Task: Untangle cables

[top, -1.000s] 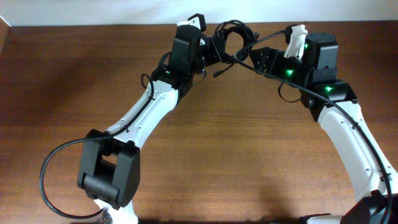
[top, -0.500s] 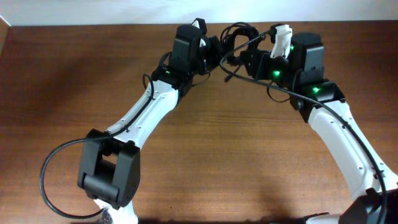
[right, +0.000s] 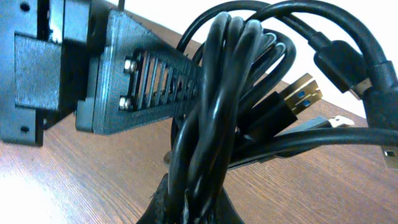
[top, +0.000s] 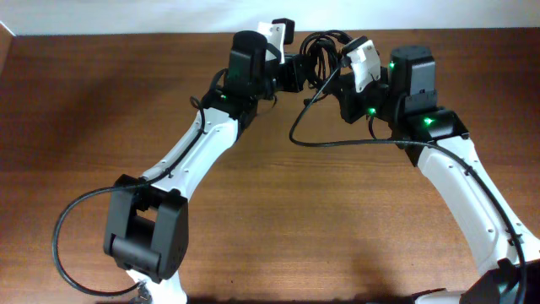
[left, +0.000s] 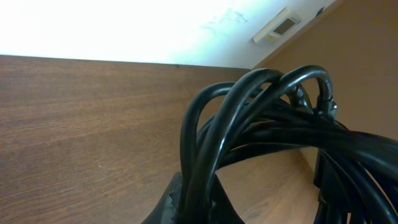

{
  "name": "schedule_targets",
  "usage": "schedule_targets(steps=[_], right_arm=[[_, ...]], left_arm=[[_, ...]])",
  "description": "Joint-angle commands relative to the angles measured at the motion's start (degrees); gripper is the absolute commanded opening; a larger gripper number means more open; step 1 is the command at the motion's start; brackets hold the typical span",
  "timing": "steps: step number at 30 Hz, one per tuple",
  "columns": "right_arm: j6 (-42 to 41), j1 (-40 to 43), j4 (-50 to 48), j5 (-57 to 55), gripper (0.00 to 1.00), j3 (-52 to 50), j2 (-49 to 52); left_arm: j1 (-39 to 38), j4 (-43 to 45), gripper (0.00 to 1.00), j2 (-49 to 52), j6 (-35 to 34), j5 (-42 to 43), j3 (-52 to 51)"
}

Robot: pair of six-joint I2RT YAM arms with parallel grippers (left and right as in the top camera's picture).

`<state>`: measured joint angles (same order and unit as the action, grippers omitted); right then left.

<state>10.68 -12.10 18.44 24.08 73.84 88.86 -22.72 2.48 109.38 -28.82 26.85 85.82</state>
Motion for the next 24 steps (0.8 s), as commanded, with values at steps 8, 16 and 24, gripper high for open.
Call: schedule_targets(steps=[8, 16, 24], right_arm=[[-5.5, 0.6, -1.3, -9.8, 0.94, -0.1, 0.5], [-13.1, 0.6, -0.5, -21.5, 0.97, -0.1, 0.3], [-12.7, 1.7, 4.8, -38.0, 0.98, -0.2, 0.4]], left_arm=[[1.5, 0.3, 0.0, -2.1, 4.5, -2.8, 0.6], [1.5, 3.3, 0.0, -2.1, 5.8, 12.5, 0.6], [1.9, 10.1, 0.0, -2.1, 9.4, 33.7, 0.6]])
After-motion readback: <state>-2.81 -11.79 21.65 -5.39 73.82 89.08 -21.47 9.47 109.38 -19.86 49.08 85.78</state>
